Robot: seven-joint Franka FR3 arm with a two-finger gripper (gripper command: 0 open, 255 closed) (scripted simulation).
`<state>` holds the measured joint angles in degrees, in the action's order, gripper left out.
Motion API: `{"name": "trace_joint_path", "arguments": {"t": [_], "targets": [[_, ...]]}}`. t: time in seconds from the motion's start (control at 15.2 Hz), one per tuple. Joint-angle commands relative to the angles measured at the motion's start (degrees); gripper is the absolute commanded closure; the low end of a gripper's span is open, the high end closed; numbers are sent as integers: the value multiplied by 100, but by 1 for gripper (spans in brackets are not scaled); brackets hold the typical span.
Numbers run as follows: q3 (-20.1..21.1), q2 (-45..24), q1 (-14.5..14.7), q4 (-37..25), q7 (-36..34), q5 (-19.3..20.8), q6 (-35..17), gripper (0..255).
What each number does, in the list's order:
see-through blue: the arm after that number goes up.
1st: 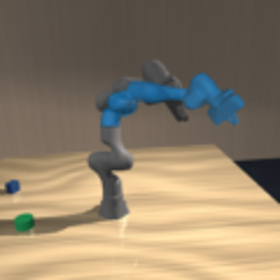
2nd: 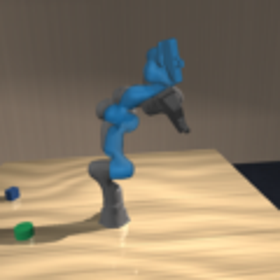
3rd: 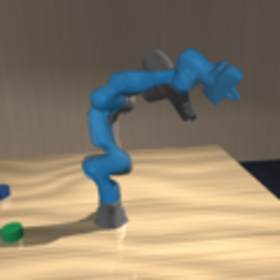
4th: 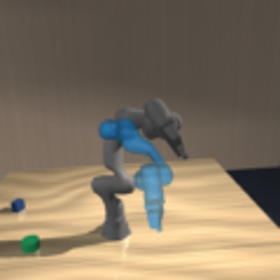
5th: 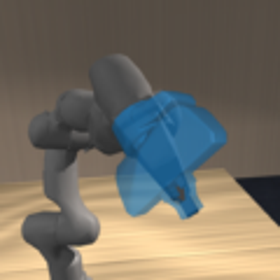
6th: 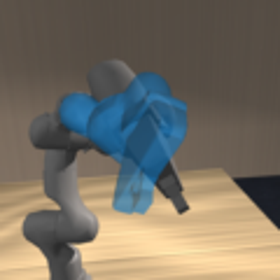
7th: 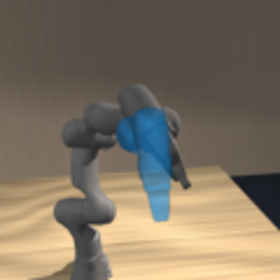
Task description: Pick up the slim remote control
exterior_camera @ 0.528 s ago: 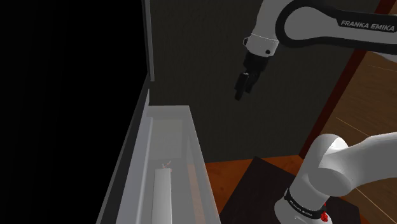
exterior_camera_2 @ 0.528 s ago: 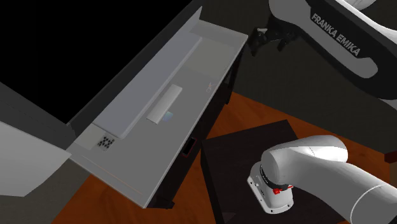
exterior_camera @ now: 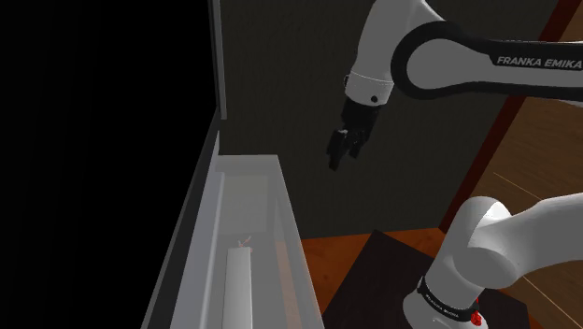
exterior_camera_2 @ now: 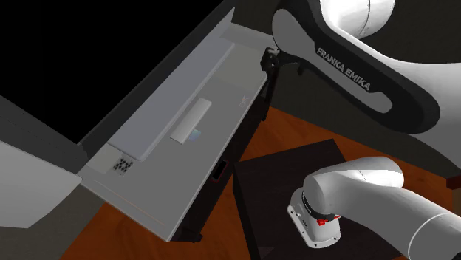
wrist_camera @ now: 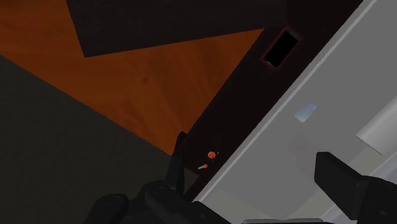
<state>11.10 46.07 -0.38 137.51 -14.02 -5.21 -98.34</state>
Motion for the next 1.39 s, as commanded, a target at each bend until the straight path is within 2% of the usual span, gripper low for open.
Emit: {"name": "trace_joint_path", "arguments": {"t": [0.0,0.46,0.79,1.06,1.32], "targets": [[299,-101,23,78,-433,-179,-146,0],[1342,-761,36,58,-1872,-683,-704,0],[2127,-1519,-91,-215,-2930,-849,-1157,0],[2791,-2297,-297,-579,-3846,-763,-1526,0],[3484,-3271,-570,-1065,-4906,-352,-1870,0]]}}
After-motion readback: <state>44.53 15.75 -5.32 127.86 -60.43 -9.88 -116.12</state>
